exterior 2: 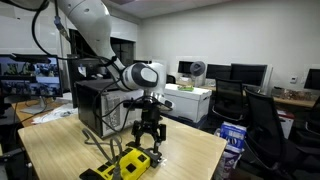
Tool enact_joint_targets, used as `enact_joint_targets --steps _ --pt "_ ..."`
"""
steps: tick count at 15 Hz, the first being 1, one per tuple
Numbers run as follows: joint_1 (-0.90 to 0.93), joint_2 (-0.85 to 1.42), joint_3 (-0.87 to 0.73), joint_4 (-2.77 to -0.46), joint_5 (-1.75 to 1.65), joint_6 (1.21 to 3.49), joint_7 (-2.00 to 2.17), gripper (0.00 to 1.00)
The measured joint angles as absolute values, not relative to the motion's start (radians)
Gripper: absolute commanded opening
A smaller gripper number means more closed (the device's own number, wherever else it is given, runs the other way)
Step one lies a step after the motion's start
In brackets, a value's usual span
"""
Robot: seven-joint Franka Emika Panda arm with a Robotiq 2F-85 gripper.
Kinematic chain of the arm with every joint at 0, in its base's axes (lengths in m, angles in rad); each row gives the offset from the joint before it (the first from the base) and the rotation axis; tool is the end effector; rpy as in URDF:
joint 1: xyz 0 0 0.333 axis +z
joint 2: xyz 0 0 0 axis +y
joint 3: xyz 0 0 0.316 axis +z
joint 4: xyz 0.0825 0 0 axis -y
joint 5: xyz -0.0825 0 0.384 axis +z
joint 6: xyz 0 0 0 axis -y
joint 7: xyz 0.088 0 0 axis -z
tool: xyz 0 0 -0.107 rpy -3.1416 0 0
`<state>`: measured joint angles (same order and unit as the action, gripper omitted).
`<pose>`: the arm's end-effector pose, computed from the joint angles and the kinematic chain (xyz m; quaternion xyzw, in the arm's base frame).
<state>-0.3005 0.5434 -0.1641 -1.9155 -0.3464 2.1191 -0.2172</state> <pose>0.5222 -0.2771 0.1918 0.9708 -0.0026 -0.2146 0.1075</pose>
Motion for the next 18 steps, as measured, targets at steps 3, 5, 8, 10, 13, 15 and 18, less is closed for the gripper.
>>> enact_joint_targets --steps 3,5,8,10,13,15,18 --pt "-0.291 0.44 -0.154 -1.976 -0.285 2.227 -0.217 1.0" --pt "-0.288 0.354 -0.149 -2.028 -0.238 2.293 -0.217 1.0" --pt "-0.284 0.198 -0.145 -2.127 -0.147 2.398 -0.226 1.0" --pt "-0.28 0.088 -0.145 -2.196 -0.115 2.412 -0.237 1.0" --pt "-0.269 -0.038 -0.154 -2.272 -0.11 2.386 -0.264 1.0" --pt "-0.258 -0.102 -0.163 -2.306 -0.095 2.343 -0.286 1.0" --pt "-0.235 -0.18 -0.176 -2.352 -0.06 2.308 -0.29 1.0"
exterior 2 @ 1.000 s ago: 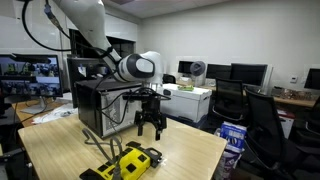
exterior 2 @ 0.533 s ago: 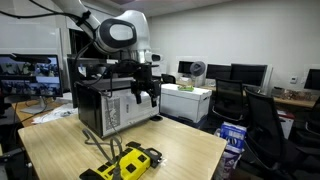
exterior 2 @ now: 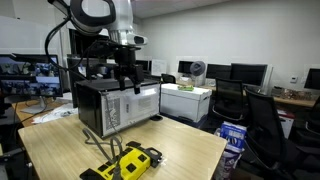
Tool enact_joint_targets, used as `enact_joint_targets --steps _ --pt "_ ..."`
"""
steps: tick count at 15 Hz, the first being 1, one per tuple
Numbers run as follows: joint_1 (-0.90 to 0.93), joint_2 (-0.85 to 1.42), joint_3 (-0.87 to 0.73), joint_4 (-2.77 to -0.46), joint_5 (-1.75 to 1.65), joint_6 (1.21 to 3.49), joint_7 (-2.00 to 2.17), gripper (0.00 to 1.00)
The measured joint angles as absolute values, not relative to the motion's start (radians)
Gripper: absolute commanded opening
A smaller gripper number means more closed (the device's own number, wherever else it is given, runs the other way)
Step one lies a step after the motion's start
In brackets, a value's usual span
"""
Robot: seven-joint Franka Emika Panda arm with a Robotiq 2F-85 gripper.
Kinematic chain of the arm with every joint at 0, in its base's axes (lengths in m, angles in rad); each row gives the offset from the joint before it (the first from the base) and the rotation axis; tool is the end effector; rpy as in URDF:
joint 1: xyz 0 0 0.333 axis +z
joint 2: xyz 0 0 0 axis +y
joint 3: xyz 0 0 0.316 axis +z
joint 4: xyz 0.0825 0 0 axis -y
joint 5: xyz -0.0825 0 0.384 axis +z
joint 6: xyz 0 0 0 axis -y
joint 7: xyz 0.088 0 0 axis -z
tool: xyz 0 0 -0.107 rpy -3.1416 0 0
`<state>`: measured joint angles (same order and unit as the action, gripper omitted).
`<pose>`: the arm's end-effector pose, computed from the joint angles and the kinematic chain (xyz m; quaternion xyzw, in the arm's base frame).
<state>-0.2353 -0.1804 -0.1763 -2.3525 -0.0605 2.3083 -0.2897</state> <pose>0.4479 -0.1981 0.4140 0.9969 -0.0417 0.0602 0.0304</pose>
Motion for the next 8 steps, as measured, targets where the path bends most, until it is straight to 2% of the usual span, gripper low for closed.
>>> enact_joint_targets --steps 8 --pt "-0.192 -0.345 -0.184 -2.514 -0.049 2.314 -0.284 1.0"
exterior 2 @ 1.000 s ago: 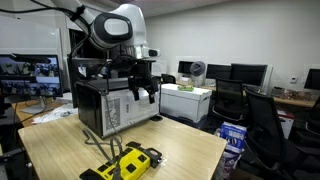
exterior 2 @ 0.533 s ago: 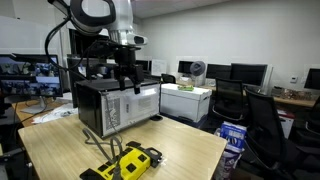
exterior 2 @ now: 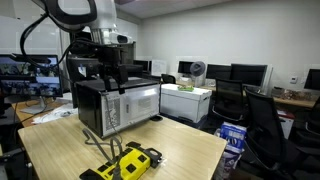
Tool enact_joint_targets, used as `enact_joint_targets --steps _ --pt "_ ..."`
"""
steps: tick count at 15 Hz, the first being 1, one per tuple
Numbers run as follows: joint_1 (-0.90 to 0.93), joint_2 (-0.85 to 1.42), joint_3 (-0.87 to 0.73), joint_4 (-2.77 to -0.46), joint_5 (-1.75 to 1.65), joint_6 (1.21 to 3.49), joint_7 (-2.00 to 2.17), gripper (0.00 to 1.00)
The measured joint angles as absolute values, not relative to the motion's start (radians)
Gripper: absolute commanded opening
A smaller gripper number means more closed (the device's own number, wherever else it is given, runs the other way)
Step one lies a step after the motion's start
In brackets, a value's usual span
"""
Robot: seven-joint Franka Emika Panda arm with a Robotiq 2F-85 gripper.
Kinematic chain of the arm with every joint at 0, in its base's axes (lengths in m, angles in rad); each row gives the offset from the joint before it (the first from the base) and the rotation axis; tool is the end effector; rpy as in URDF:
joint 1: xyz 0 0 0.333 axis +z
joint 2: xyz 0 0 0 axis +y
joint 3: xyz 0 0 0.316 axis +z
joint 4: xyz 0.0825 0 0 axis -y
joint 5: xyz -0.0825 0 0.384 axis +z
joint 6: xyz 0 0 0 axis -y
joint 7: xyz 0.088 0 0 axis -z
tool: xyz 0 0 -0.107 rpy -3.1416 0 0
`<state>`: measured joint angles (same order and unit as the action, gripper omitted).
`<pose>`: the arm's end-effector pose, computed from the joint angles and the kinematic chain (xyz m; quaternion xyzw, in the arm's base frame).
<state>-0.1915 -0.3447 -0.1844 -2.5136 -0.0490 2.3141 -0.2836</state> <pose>0.4067 -0.1620 0.4145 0.9971 -0.0276 0.0703 0.0112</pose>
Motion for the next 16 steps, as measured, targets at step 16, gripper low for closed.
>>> enact_joint_targets --steps 16 --pt "-0.176 -0.569 -0.18 -2.717 -0.055 2.355 -0.281 1.0"
